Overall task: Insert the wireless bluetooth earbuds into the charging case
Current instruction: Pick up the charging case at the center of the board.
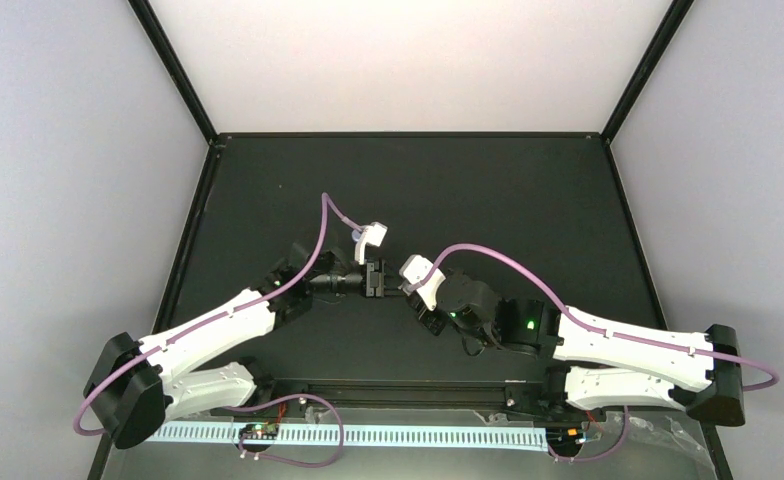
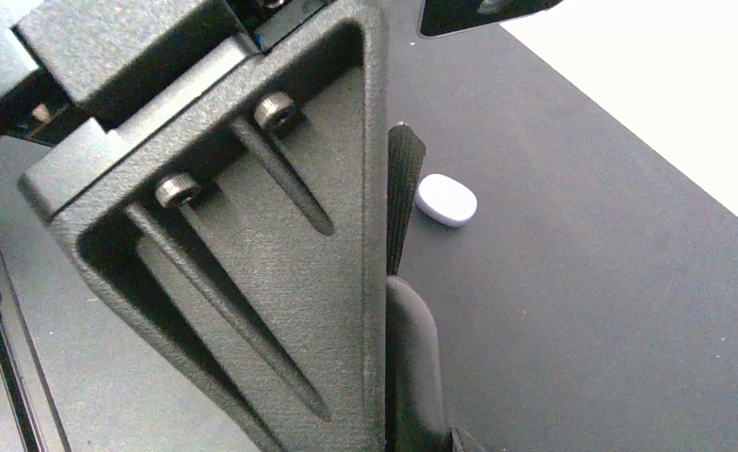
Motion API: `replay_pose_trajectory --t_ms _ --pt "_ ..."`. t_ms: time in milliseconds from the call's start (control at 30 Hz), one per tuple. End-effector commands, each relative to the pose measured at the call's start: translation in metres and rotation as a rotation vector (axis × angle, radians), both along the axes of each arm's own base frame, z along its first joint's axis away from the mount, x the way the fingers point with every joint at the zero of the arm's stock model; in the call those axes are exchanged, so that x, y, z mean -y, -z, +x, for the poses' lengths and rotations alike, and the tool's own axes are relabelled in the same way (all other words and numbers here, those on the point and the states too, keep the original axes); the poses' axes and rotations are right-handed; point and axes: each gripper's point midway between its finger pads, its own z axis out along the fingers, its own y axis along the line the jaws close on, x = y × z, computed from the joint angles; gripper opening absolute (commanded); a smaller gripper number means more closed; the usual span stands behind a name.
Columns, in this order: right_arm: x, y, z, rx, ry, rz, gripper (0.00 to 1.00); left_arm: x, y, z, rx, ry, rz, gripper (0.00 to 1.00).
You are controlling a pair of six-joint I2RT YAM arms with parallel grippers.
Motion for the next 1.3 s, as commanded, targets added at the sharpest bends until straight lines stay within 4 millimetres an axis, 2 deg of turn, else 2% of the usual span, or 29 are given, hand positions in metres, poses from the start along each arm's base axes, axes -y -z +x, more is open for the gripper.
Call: replay_pose_trajectory --t_ms 0,100,167,433,600,733,833,900,967,1133,1200,1267 --pt "0.005 -0.022 0.015 0.074 0.08 0.058 0.18 0.002 -0.001 -0.017 -0.039 0.055 -0.017 0.47" --pt "0.006 -0.022 0.015 0.078 0.084 0.06 0.19 0.0 -0.001 -0.017 -0.04 0.048 -0.017 0.49" --pt "0.007 -0.022 0.015 0.078 0.085 0.06 0.18 0.0 -0.001 -0.018 -0.04 0.046 -0.017 0.45" --pt "0.008 -0.021 0.014 0.073 0.087 0.066 0.18 0.0 -0.007 -0.018 -0.03 0.043 -0.036 0.22" --pt "0.005 -0.026 0.011 0.065 0.066 0.082 0.2 0.0 -0.016 -0.017 -0.002 0.041 -0.062 0.03" --pt "0.002 -0.031 0.005 0.045 0.028 0.101 0.35 0.0 -0.031 -0.014 0.048 0.028 -0.104 0.01" --pt "0.0 -0.036 -0.002 0.012 -0.008 0.118 0.57 -0.002 -0.044 -0.012 0.111 0.014 -0.135 0.02" --pt "0.001 -0.043 -0.011 -0.021 -0.045 0.138 0.64 -0.005 -0.053 -0.011 0.173 0.002 -0.15 0.02" --pt "0.0 -0.054 -0.025 -0.061 -0.111 0.172 0.71 -0.009 -0.064 -0.012 0.252 0.001 -0.17 0.02" --pt "0.003 -0.12 -0.074 -0.144 -0.362 0.318 0.81 -0.024 -0.1 -0.027 0.481 0.013 -0.224 0.02" --pt "0.012 -0.146 -0.079 -0.121 -0.376 0.377 0.82 -0.033 -0.119 -0.041 0.591 0.021 -0.281 0.02" --pt "0.023 -0.163 -0.072 -0.079 -0.327 0.428 0.83 -0.042 -0.131 -0.051 0.669 0.016 -0.336 0.02"
